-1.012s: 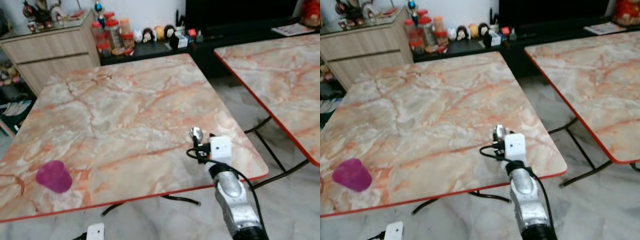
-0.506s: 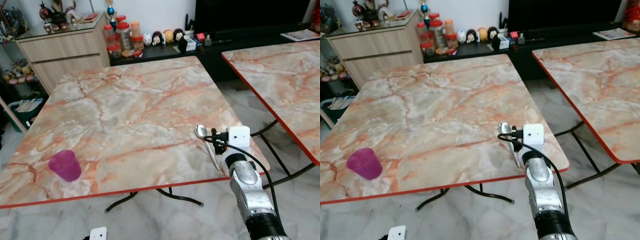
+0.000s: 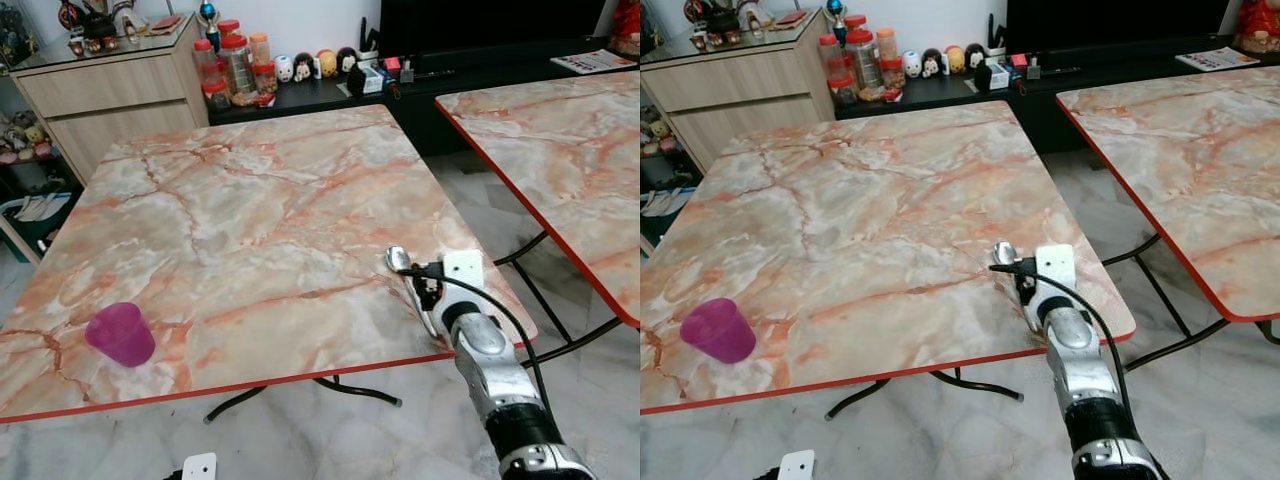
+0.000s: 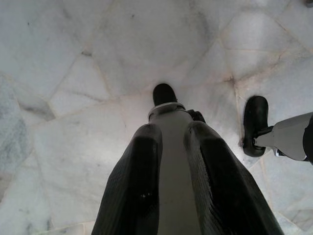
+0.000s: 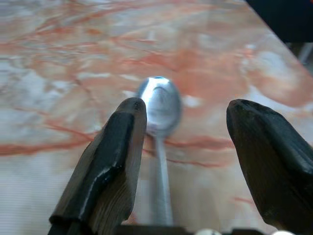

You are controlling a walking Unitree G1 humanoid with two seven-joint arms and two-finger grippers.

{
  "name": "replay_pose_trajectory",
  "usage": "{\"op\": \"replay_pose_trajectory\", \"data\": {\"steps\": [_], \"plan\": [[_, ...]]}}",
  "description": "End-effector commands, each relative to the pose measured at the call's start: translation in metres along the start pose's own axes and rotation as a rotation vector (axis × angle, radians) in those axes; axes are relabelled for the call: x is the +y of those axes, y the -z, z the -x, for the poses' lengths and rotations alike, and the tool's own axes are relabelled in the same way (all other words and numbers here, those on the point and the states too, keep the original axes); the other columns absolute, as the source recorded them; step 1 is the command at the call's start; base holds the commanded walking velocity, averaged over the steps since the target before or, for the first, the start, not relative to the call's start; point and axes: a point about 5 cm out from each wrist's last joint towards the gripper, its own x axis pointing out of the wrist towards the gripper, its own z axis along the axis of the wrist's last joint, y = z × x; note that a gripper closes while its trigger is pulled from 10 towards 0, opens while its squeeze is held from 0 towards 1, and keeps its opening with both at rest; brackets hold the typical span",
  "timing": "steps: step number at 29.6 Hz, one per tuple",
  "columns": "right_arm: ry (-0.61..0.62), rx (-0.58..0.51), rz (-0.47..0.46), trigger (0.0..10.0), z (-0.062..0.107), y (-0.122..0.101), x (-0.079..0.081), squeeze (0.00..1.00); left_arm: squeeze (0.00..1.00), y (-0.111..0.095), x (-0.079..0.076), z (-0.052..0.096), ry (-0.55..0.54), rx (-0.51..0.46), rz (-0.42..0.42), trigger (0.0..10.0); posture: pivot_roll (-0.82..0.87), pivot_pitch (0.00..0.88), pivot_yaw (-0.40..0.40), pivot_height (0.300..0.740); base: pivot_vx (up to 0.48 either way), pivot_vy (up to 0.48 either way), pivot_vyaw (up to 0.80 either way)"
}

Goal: Setting the table

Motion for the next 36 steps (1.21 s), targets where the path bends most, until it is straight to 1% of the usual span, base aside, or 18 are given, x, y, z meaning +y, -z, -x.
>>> {"op": "replay_pose_trajectory", "data": {"steps": [1, 4, 15, 19, 24, 29, 31, 36], "plan": [[-0.013, -0.013, -0.004, 10.0, -0.003, -0.004, 0.003, 0.0, 0.0, 0.001, 0.004, 0.0, -0.01, 0.009, -0.016, 10.0, -0.31, 0.0, 0.092, 0.74, 0.0, 0.0, 0.0], [-0.016, 0.022, 0.009, 10.0, -0.005, -0.002, 0.005, 0.0, 0.0, 0.001, 0.004, 0.0, -0.005, 0.014, -0.02, 10.0, -0.31, 0.0, 0.094, 0.74, 0.0, 0.0, 0.0], [-0.042, 0.07, 0.005, 10.0, -0.008, 0.008, 0.015, 0.0, 0.0, 0.003, 0.003, 0.0, 0.0, 0.018, -0.024, 10.0, -0.31, 0.0, 0.095, 0.74, 0.0, 0.0, 0.0], [-0.046, 0.086, 0.016, 10.0, -0.011, 0.008, 0.015, 0.0, 0.0, 0.003, 0.003, 0.0, 0.0, 0.02, -0.024, 10.0, -0.31, 0.0, 0.095, 0.74, 0.0, 0.0, 0.0], [-0.042, 0.089, 0.02, 10.0, -0.017, 0.003, 0.016, 0.0, 0.0, 0.004, 0.002, 0.001, 0.002, 0.023, -0.022, 10.0, -0.31, 0.0, 0.094, 0.74, 0.0, 0.0, 0.0], [-0.047, 0.102, 0.027, 10.0, -0.019, 0.003, 0.016, 0.0, 0.0, 0.006, 0.001, 0.001, 0.006, 0.029, -0.02, 10.0, -0.31, 0.0, 0.089, 0.74, 0.0, 0.0, 0.0], [-0.047, 0.107, 0.024, 10.0, -0.019, 0.004, 0.016, 0.0, 0.0, 0.006, 0.001, 0.001, 0.006, 0.029, -0.019, 10.0, -0.31, 0.0, 0.089, 0.74, 0.0, 0.0, 0.0], [-0.039, 0.144, 0.02, 10.0, -0.016, 0.016, 0.014, 0.0, 0.0, 0.007, 0.002, 0.001, 0.003, 0.033, -0.025, 10.0, -0.31, 0.0, 0.09, 0.74, 0.0, 0.0, 0.0]]}}
